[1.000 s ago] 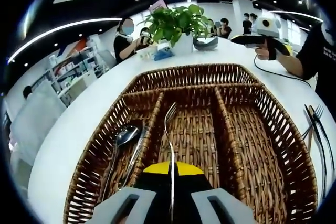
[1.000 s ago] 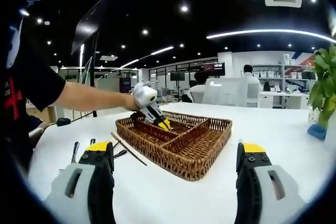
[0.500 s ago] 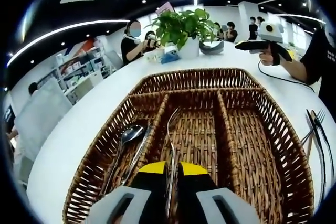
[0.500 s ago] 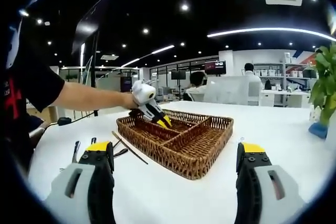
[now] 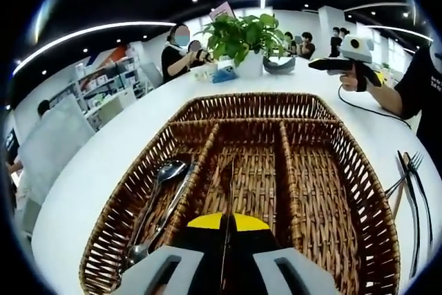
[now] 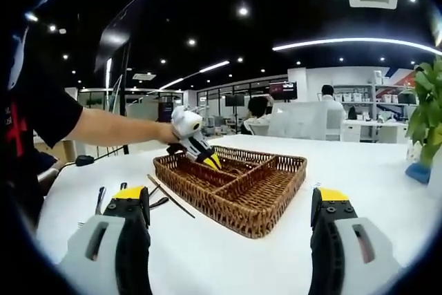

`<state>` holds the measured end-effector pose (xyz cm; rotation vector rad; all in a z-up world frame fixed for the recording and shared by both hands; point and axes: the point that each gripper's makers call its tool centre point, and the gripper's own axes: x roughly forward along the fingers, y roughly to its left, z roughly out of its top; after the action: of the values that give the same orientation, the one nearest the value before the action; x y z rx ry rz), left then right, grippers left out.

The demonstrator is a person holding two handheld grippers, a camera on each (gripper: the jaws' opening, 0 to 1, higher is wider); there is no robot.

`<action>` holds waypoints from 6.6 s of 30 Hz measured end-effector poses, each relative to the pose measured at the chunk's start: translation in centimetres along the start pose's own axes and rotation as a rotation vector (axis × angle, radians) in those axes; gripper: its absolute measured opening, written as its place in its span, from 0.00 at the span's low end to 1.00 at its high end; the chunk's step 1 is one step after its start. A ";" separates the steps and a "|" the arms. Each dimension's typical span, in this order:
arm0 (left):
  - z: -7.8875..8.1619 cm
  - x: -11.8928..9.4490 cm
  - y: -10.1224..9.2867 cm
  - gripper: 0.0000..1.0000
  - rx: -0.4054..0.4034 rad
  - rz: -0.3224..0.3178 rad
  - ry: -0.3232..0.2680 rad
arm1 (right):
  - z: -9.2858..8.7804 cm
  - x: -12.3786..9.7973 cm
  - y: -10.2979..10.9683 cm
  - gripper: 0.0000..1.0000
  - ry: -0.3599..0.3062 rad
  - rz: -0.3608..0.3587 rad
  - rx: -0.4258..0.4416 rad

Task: Arrange the knives, forks, and spoons in their matching storage slots by inserting each utensil handle-first until every utensil is classified and aligned in the correct compartment

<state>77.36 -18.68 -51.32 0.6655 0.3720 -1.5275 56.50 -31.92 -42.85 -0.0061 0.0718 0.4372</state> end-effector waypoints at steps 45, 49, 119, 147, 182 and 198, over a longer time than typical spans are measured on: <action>-0.9 -14.0 -6.4 1.00 -0.316 0.415 -0.341 | -0.4 0.2 0.1 1.00 0.025 -0.020 -0.049; -1.5 -14.6 -8.1 1.00 -0.322 0.419 -0.344 | -0.4 0.2 0.2 1.00 0.026 -0.020 -0.056; -4.4 -17.2 -13.0 1.00 -0.306 0.477 -0.372 | -0.7 0.1 0.6 1.00 0.044 -0.045 -0.112; -4.4 -16.7 -13.2 1.00 -0.292 0.457 -0.360 | -2.9 3.9 9.5 1.00 0.107 0.171 -0.144; -4.2 -16.2 -13.7 1.00 -0.265 0.437 -0.348 | -9.5 4.7 18.5 0.45 0.370 0.443 -0.151; -4.2 -15.9 -13.9 1.00 -0.257 0.430 -0.341 | -10.1 4.0 18.9 0.13 0.419 0.473 -0.156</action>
<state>63.85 -2.41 -47.13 0.2520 0.1474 -1.1285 51.48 -13.31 -53.01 -0.2388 0.4573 0.9097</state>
